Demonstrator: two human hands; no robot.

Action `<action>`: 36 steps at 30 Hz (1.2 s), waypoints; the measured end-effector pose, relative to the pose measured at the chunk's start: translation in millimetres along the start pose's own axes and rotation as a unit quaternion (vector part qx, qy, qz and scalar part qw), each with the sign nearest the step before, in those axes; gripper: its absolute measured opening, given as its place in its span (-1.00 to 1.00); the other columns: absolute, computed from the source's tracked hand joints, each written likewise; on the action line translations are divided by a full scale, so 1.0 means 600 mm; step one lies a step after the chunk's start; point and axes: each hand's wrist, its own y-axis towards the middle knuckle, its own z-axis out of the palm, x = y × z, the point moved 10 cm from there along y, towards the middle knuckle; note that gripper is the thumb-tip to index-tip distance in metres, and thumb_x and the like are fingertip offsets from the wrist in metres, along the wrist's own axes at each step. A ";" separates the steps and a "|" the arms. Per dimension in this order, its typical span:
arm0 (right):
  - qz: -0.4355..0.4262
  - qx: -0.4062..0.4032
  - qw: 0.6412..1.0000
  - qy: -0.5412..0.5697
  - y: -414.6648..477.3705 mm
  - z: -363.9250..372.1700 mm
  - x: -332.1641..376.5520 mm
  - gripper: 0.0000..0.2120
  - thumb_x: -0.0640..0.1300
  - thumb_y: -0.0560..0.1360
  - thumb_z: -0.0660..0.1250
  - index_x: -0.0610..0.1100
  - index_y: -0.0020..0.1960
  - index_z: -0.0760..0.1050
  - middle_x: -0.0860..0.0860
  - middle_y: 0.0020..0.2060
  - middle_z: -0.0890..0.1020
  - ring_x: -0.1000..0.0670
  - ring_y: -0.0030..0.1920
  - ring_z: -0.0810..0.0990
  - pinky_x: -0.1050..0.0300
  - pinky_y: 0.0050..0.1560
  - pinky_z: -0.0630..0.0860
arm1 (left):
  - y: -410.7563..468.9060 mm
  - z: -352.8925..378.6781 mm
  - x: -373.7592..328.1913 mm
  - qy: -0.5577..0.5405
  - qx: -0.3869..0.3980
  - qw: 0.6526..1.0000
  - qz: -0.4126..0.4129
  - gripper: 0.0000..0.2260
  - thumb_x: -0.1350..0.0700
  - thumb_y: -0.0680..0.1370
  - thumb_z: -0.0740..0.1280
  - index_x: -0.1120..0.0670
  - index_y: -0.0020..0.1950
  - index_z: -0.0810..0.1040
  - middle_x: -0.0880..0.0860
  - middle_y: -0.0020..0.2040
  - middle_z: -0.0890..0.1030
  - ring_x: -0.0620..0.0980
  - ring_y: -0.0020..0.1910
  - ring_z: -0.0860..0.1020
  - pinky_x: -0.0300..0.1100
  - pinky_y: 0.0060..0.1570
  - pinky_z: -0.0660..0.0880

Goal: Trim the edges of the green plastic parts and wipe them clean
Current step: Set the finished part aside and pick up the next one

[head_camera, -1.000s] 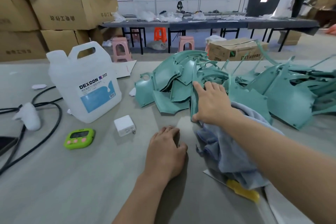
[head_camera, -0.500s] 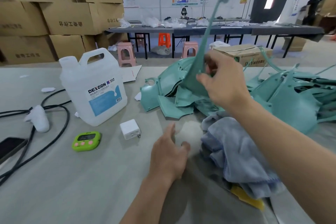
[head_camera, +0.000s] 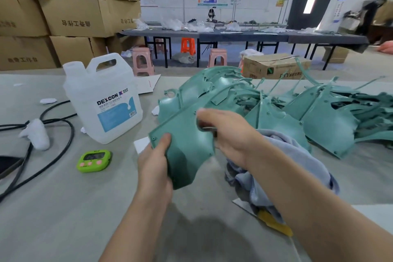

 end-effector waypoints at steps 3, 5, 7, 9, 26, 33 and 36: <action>-0.012 -0.069 0.997 0.020 -0.004 -0.042 0.005 -0.72 0.03 0.46 0.43 -0.20 -0.02 0.65 -0.10 -0.16 0.68 0.01 -0.20 0.60 0.01 0.02 0.67 | 0.013 -0.028 -0.029 -0.059 -0.029 0.998 0.010 -0.78 0.03 0.62 0.37 0.07 0.22 0.63 0.01 0.01 0.74 -0.01 -0.03 0.72 -0.13 -0.16 0.62; -0.033 -0.108 0.989 -0.091 -0.007 -0.061 0.005 -0.93 -0.15 0.52 0.43 -0.15 -0.06 0.65 -0.13 -0.16 0.67 -0.01 -0.16 0.58 0.03 0.03 0.61 | 0.020 -0.049 -0.036 -0.096 -0.046 0.994 0.002 -0.79 0.03 0.62 0.37 0.07 0.21 0.63 -0.01 0.00 0.75 -0.03 -0.05 0.73 -0.15 -0.22 0.63; -0.031 -0.092 0.958 -0.271 -0.006 -0.056 -0.012 -0.80 -0.20 0.50 0.43 -0.08 0.12 0.66 -0.05 -0.02 0.72 0.04 -0.07 0.63 0.06 0.10 0.57 | 0.025 -0.069 -0.034 -0.123 -0.077 0.989 -0.009 -0.83 0.05 0.61 0.38 0.08 0.15 0.63 -0.01 -0.07 0.75 -0.04 -0.13 0.73 -0.15 -0.32 0.62; 0.000 -0.043 0.903 -0.427 -0.003 -0.046 -0.049 -0.58 -0.18 0.50 0.40 -0.06 0.36 0.54 0.01 0.19 0.66 0.01 0.15 0.62 0.08 0.23 0.53 | 0.029 -0.083 -0.036 -0.118 -0.104 0.988 -0.003 -0.87 0.07 0.60 0.40 0.09 0.09 0.63 -0.03 -0.15 0.75 -0.06 -0.22 0.73 -0.16 -0.40 0.60; -0.128 -0.201 0.716 -0.656 -0.118 -0.204 0.066 -0.76 -0.36 0.37 0.38 -0.03 -0.21 0.65 0.02 -0.22 0.67 -0.06 -0.21 0.56 0.13 -0.18 0.33 | 0.031 -0.091 -0.062 0.033 -0.122 0.985 0.114 -0.86 -0.02 0.40 0.47 -0.05 -0.08 0.73 -0.06 -0.13 0.75 0.00 -0.15 0.73 -0.03 -0.10 0.64; -0.004 -0.036 0.717 -0.696 -0.250 -0.147 -0.050 -0.87 0.12 0.52 0.27 0.08 -0.09 0.52 0.16 -0.31 0.60 0.15 -0.25 0.53 0.26 -0.18 0.47 | 0.013 -0.065 -0.064 0.127 -0.103 0.970 0.179 -0.87 -0.10 0.39 0.43 -0.12 -0.13 0.70 -0.12 -0.20 0.73 -0.10 -0.22 0.69 -0.15 -0.23 0.55; 0.026 -0.047 0.712 -0.700 -0.259 -0.150 -0.072 -0.74 0.23 0.56 0.24 0.04 -0.07 0.37 0.16 -0.22 0.51 0.17 -0.16 0.50 0.24 -0.21 0.32 | -0.002 -0.052 -0.072 0.181 -0.098 0.951 0.230 -0.82 -0.12 0.43 0.40 -0.06 -0.12 0.68 -0.17 -0.22 0.71 -0.20 -0.27 0.64 -0.15 -0.22 0.52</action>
